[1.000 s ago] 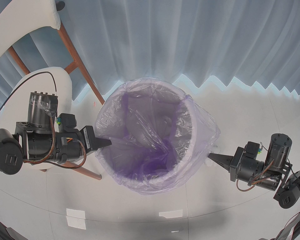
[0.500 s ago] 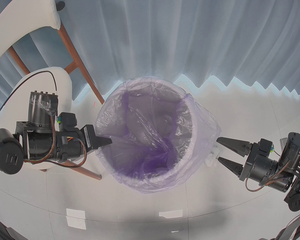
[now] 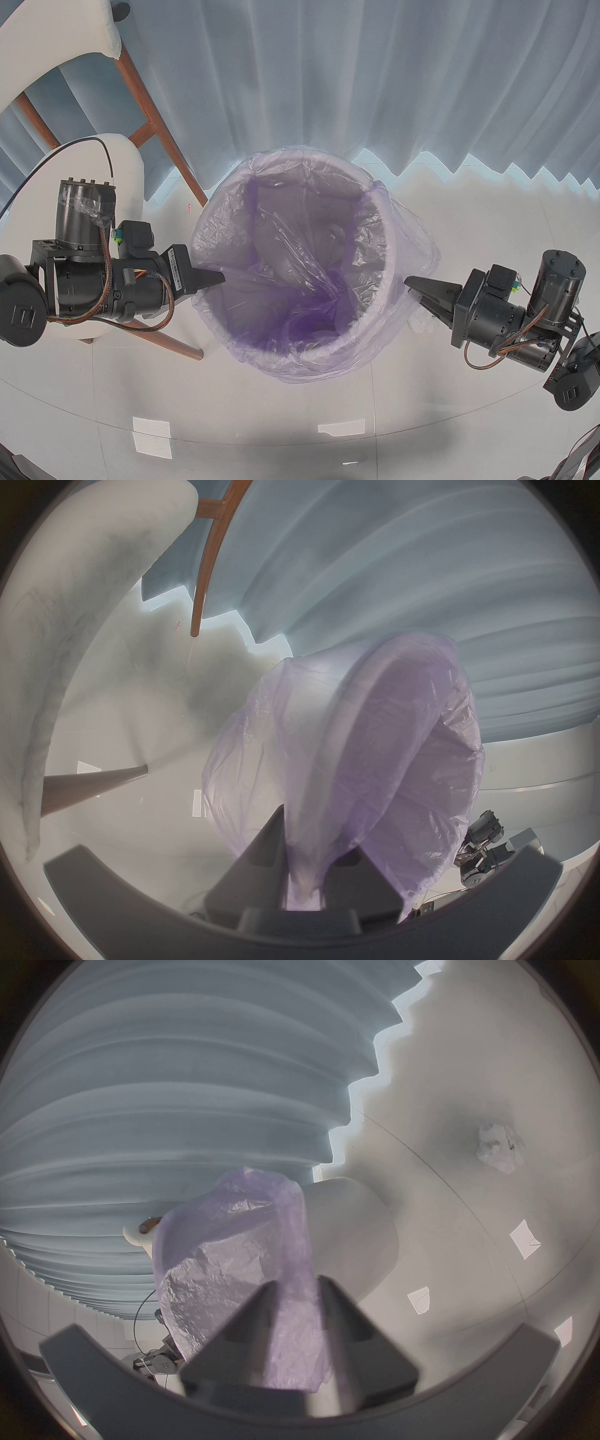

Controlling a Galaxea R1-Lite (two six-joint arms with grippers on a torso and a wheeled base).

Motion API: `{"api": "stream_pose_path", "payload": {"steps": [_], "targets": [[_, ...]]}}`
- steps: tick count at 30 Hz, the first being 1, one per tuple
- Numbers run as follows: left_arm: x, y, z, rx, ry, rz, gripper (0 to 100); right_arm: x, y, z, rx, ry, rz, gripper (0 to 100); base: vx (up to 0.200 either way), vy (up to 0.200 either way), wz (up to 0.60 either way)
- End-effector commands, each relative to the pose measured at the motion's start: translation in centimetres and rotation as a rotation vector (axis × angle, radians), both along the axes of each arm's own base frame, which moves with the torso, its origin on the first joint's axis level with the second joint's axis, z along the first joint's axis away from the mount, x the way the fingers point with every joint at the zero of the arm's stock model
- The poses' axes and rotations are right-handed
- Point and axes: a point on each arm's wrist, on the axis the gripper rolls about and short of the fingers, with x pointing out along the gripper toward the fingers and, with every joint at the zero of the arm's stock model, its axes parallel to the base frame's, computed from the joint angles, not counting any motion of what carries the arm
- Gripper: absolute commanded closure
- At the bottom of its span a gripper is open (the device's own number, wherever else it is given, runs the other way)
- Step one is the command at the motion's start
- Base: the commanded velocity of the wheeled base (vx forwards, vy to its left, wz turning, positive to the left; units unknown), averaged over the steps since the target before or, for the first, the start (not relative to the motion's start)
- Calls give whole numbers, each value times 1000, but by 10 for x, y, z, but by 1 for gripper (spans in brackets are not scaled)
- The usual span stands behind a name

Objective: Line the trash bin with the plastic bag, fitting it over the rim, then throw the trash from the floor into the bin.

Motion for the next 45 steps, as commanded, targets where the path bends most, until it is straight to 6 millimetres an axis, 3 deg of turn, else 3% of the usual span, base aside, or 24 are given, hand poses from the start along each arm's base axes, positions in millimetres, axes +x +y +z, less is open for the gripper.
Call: {"api": "stream_pose_path", "payload": {"steps": [1, 10, 20, 25, 26, 31, 35, 37, 38, 41, 45], "targets": [[0, 0, 0, 0, 2, 1, 100, -3, 0, -8, -20, 28, 7, 100, 0, 0, 0], [3, -1, 4, -13, -5, 2, 100, -19, -14, -40, -177, 55, 18, 100, 0, 0, 0], [-10, -12, 2, 14, 71, -69, 100, 30, -17, -63, -279, -193, -84, 100, 0, 0, 0], [-13, -13, 1, 20, 89, -82, 100, 41, -18, -68, -288, -238, -160, 100, 0, 0, 0], [-13, -13, 0, 20, 90, -82, 100, 41, -18, -67, -284, -238, -170, 0, 0, 0, 0], [-12, -14, 0, 20, 89, -82, 100, 29, -24, -52, -225, -239, -189, 0, 0, 0, 0], [-9, -13, -1, 24, 89, -66, 100, -2, -30, -36, -136, -211, -172, 0, 0, 0, 0], [-7, -13, 0, 23, 90, -61, 100, -14, -30, -36, -133, -196, -149, 0, 0, 0, 0], [-3, -15, 1, 15, 94, -49, 100, -33, -29, -40, -133, -162, -101, 0, 0, 0, 0], [7, -21, 9, -52, 120, 16, 100, -58, -22, -50, -139, -83, -16, 0, 0, 0, 0], [22, -38, 22, -187, 176, 132, 100, -59, -14, -55, -121, -30, -45, 0, 0, 0, 0]]}}
